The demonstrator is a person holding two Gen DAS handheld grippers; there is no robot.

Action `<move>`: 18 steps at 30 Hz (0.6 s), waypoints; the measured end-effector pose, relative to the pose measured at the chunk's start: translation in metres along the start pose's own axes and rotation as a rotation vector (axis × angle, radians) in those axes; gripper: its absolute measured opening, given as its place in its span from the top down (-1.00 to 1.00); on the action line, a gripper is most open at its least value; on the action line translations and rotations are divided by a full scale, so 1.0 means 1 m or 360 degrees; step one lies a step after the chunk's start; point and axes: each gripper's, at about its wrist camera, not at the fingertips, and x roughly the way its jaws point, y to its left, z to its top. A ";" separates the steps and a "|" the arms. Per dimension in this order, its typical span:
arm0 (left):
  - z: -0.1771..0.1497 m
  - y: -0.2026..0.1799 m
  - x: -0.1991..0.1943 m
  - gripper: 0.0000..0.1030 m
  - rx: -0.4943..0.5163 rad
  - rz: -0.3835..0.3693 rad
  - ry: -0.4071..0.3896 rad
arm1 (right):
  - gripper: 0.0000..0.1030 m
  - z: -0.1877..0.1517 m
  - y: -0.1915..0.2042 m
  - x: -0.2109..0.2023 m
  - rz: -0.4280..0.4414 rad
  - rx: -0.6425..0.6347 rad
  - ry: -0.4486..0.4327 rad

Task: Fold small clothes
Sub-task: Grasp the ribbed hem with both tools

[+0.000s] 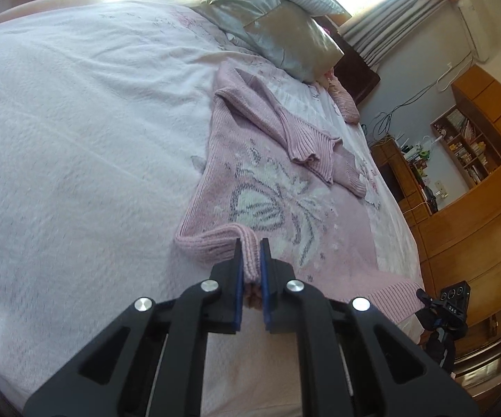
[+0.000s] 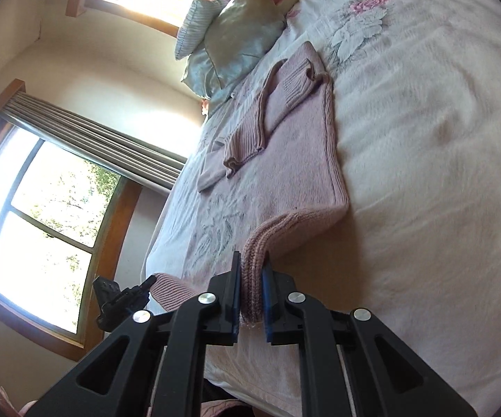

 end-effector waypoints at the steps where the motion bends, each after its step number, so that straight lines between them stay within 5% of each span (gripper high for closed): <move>1: 0.007 0.001 0.005 0.88 -0.0008 0.0002 -0.0001 | 0.81 0.009 -0.001 0.003 0.0014 0.0015 -0.0003; 12: 0.076 0.025 0.079 0.87 -0.0088 0.0156 0.0039 | 0.81 0.096 -0.039 0.069 -0.0061 0.0157 0.0080; 18: 0.092 0.031 0.113 0.87 -0.0091 0.0195 0.0102 | 0.81 0.115 -0.061 0.095 -0.0112 0.0212 0.0137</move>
